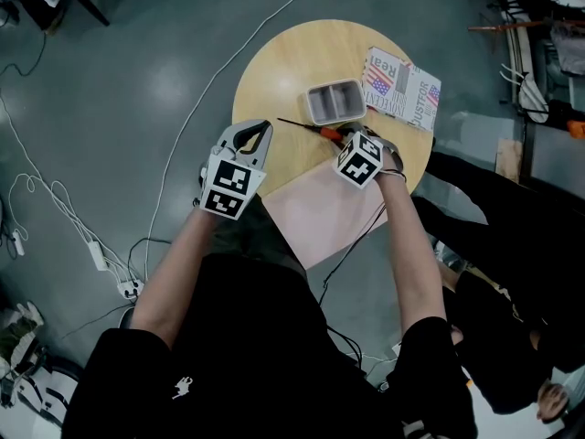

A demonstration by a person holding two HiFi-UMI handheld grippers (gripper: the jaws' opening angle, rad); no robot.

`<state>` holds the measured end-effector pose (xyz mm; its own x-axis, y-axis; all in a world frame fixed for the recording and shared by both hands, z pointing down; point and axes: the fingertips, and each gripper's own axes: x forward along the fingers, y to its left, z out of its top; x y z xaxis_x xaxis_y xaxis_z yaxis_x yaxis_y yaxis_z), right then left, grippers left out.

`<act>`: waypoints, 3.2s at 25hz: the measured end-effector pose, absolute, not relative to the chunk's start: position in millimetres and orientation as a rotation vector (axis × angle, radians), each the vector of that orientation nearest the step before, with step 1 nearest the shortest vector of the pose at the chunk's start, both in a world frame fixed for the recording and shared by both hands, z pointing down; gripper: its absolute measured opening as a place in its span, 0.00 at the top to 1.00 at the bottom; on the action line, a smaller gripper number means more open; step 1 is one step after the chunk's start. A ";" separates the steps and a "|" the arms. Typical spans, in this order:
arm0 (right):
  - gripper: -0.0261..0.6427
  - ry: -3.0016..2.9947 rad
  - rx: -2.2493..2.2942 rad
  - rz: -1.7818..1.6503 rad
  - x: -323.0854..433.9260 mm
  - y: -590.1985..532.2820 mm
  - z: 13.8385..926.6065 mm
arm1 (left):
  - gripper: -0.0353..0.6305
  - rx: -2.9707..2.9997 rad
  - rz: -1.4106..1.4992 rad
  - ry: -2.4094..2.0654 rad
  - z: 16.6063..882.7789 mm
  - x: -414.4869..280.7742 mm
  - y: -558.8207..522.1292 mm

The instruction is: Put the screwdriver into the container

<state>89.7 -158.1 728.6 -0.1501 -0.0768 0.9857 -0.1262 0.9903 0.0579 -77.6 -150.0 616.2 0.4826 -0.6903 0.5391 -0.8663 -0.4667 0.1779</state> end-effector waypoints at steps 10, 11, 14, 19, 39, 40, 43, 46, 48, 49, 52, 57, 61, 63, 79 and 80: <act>0.82 -1.795 0.163 0.119 73.7 -140.0 700.8 | 0.94 2.319 0.502 -1.320 594.3 -83.9 -143.2; 0.82 -1.805 0.176 0.123 73.0 -139.1 697.6 | 0.94 2.319 0.493 -1.325 591.2 -84.4 -143.2; 0.82 -1.834 0.216 0.136 73.2 -135.2 688.1 | 0.94 2.333 0.489 -1.321 582.5 -82.2 -141.8; 0.82 -1.886 0.290 0.159 74.3 -128.7 671.1 | 0.94 2.367 0.484 -1.342 561.6 -79.7 -139.9; 0.82 -1.922 0.654 0.251 120.7 -123.3 601.1 | 0.94 2.595 0.514 -1.190 507.3 -40.9 -154.4; 0.82 -1.916 0.672 0.259 122.1 -125.6 599.7 | 0.94 2.610 0.515 -1.167 506.2 -38.2 -159.3; 0.82 -1.895 0.732 0.295 127.8 -130.3 595.7 | 0.94 2.646 0.525 -1.091 508.7 -28.9 -171.7; 0.82 -1.856 0.775 0.326 135.0 -130.9 594.0 | 0.94 2.676 0.555 -1.023 513.0 -22.9 -178.5; 0.82 -1.825 0.805 0.331 139.1 -136.4 592.2 | 0.94 2.688 0.557 -0.997 514.4 -21.9 -187.4; 0.82 -1.806 0.819 0.330 141.5 -139.7 591.4 | 0.94 2.692 0.555 -0.987 516.0 -21.4 -192.1; 0.82 -1.734 0.858 0.335 150.6 -148.7 591.2 | 0.94 2.702 0.560 -0.949 522.0 -20.2 -204.8; 0.82 -1.640 0.865 0.364 154.4 -159.0 599.5 | 0.94 2.720 0.563 -0.888 524.1 -21.3 -224.7; 0.82 -1.594 0.863 0.385 154.4 -165.1 609.6 | 0.94 2.737 0.573 -0.845 526.3 -21.3 -235.6; 0.82 -1.568 0.846 0.377 153.0 -168.2 613.2 | 0.94 2.739 0.577 -0.831 528.9 -23.0 -240.1; 0.82 -1.383 0.704 0.299 148.3 -188.5 630.8 | 0.94 2.749 0.582 -0.749 544.1 -22.2 -253.8; 0.82 -1.376 0.693 0.290 147.9 -189.7 630.4 | 0.94 2.746 0.580 -0.749 545.1 -22.5 -254.5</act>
<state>147.9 -189.7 630.4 0.1979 -0.2022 0.9592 -0.5717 0.7710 0.2805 -22.5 -254.5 545.1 0.7901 -0.4341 0.4327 -0.5276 -0.8410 0.1197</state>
